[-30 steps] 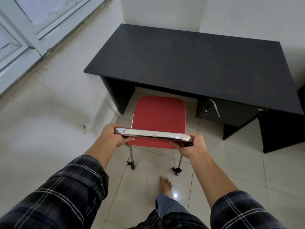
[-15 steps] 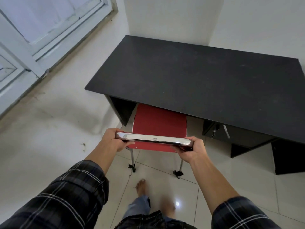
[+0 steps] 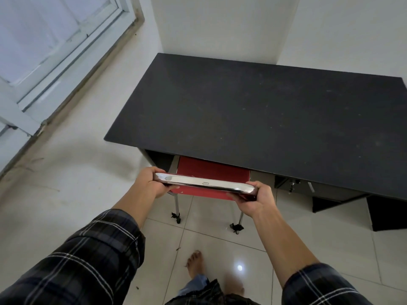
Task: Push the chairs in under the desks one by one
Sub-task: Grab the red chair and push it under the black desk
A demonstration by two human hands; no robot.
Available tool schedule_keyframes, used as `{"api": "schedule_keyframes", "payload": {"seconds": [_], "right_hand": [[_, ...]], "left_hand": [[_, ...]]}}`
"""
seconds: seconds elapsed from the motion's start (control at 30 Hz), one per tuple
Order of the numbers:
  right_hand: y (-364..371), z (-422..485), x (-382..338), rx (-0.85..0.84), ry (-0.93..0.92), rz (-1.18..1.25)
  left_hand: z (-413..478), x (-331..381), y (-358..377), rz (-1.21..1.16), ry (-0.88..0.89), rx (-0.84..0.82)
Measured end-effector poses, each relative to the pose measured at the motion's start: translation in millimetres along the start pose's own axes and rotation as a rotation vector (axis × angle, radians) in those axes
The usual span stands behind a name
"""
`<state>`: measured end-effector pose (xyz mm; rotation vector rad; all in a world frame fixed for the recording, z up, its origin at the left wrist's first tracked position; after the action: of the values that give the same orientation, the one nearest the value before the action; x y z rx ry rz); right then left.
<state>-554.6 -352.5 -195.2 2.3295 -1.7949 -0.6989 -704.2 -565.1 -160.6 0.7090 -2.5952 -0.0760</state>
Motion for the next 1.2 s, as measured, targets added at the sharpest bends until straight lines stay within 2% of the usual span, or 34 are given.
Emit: {"api": "schedule_keyframes", "payload": {"seconds": [0.27,0.57,0.83,1.2], "right_hand": [[30.1,19.1,-4.3,0.005,-0.021,0.053],[58.9,32.0,0.3,0.093,-0.024,0.037],[57.7,28.5,-7.8,0.217,0.014,-0.038],[57.5,21.6,-15.5,0.238,0.034,-0.054]], "left_hand": [[18.7,34.6,32.3,0.058,0.008,-0.075],[26.9,67.1,53.7,0.077,0.007,-0.11],[29.8,61.5,52.6,0.037,0.024,-0.124],[41.6,59.1,51.5,0.065,0.022,-0.119]]}}
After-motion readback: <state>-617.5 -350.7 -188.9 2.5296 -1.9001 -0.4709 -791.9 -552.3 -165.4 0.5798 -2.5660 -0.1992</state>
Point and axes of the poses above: each hand's wrist, its own z-axis towards the middle knuckle, its own y-axis out of the palm, x = y × z, the point moved 3 cm from there along z, towards the middle knuckle, and after that the axes turned 13 degrees about -z, right-handed, at the moved point
